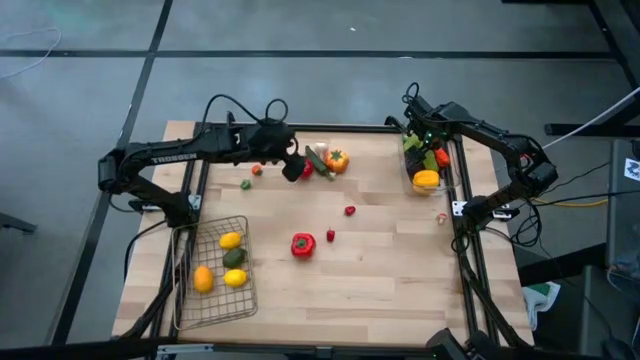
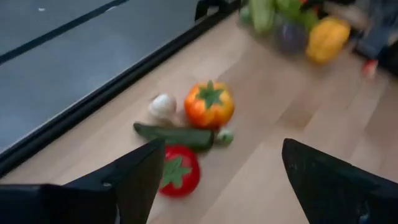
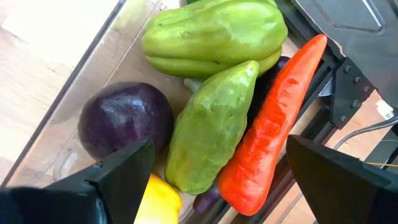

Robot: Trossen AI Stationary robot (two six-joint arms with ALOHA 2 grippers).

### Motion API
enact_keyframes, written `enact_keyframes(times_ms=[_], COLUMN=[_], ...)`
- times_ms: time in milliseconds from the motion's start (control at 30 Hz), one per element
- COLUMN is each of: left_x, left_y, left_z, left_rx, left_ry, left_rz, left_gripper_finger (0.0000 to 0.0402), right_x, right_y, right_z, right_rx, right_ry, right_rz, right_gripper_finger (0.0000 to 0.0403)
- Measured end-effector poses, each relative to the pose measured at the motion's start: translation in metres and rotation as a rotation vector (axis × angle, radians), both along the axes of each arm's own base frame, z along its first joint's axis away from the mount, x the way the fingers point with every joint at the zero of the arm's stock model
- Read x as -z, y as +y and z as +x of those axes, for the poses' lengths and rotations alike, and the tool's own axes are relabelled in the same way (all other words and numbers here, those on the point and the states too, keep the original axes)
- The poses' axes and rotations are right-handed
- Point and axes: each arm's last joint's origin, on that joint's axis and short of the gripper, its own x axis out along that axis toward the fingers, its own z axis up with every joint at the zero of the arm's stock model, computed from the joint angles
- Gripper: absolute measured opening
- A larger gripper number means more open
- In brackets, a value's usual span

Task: Sort produce into baskets
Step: Put the red tomato into the wire basket

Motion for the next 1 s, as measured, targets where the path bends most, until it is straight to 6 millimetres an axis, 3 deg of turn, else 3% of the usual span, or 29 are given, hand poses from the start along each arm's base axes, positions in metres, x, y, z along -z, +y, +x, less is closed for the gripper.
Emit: enact_keyframes(times_ms=[233,600,833,1000], left_x=[0.009,0.061,0.066,0.068], left_y=[0.005,0.016,0.026,0.03], left_z=[0.013,0.038,0.034,0.031], left_rx=[-0.121,-0.211,-0.197,-0.122], left_ry=[-0.09,0.037,0.083,0.114], left_rz=[-0.088,-0.195,-0.204,-0.227], left_gripper_finger=[0.0318,0.0318,0.0319,0.0348], right_x=[0.0,0.0,0.0,0.0], right_y=[0.0,0.0,0.0,0.0], right_z=[0.0,0.0,0.0,0.0], right_rx=[0.0,-0.001,-0.001,-0.001], right_ry=[-0.001,-0.007,-0.007,-0.007], right_rz=[0.0,0.003,0.003,0.003], right_gripper_finger=[0.0363,0.0363,0.0363,0.0363])
